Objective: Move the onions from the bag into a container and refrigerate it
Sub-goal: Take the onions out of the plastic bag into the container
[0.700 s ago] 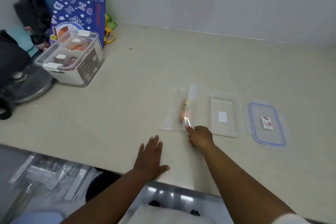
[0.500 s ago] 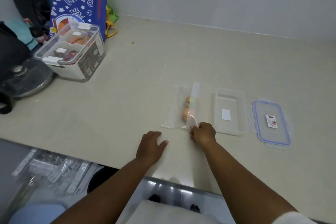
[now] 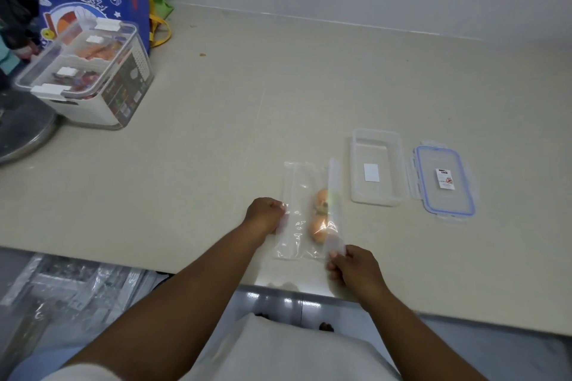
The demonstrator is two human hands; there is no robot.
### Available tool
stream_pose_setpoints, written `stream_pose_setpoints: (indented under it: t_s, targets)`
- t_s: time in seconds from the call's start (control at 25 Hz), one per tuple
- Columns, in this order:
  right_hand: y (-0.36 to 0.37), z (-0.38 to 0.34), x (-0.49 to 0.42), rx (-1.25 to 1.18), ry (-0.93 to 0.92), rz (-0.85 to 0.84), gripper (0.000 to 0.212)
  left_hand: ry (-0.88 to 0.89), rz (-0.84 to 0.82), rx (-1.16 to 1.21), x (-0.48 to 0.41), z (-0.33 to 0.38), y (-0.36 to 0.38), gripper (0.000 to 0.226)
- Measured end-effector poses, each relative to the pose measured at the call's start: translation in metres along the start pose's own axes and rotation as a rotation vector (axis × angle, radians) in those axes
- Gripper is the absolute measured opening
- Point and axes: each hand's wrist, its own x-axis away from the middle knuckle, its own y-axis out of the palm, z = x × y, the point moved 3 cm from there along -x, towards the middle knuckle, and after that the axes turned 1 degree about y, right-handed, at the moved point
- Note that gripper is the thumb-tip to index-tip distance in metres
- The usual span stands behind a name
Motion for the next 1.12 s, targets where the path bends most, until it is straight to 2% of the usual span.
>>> stream_pose_setpoints:
  t_s: [0.08, 0.16, 0.28, 0.36, 0.44, 0.56, 0.76, 0.84, 0.96, 1.12]
  targets:
    - [-0.005, 0.002, 0.0, 0.142, -0.047, 0.019, 0.024, 0.014, -0.029, -0.009, 0.005, 0.001, 0.002, 0.019]
    - [-0.01, -0.003, 0.003, 0.322, -0.143, 0.119, 0.028, 0.066, -0.025, -0.047, 0.012, 0.008, 0.002, 0.024]
    - [-0.015, -0.023, 0.013, 0.283, -0.351, 0.278, 0.041, 0.151, 0.036, -0.049, 0.028, 0.022, 0.004, 0.017]
    - [-0.013, -0.044, 0.02, 0.164, -0.422, 0.242, 0.029, 0.202, 0.008, -0.014, 0.04, 0.028, 0.011, 0.009]
    - [-0.008, -0.065, 0.024, -0.001, -0.377, 0.118, 0.019, 0.25, -0.054, -0.001, 0.053, 0.032, 0.021, 0.003]
    - [-0.008, -0.088, 0.025, -0.165, -0.3, -0.022, 0.023, 0.286, -0.12, -0.024, 0.071, 0.033, 0.033, 0.014]
    - [-0.015, -0.089, 0.022, -0.093, -0.272, -0.057, 0.009, 0.288, -0.232, -0.037, 0.084, 0.026, 0.034, 0.015]
    - [-0.015, -0.085, 0.023, -0.063, -0.265, -0.041, 0.011, 0.27, -0.263, 0.002, 0.085, 0.024, 0.031, 0.014]
    - [-0.014, -0.084, 0.025, 0.02, -0.268, 0.011, 0.014, 0.256, -0.21, 0.012, 0.089, 0.021, 0.029, 0.012]
    - [-0.025, -0.081, 0.025, 0.081, -0.243, 0.116, 0.018, 0.243, -0.009, 0.01, 0.085, 0.02, 0.018, 0.014]
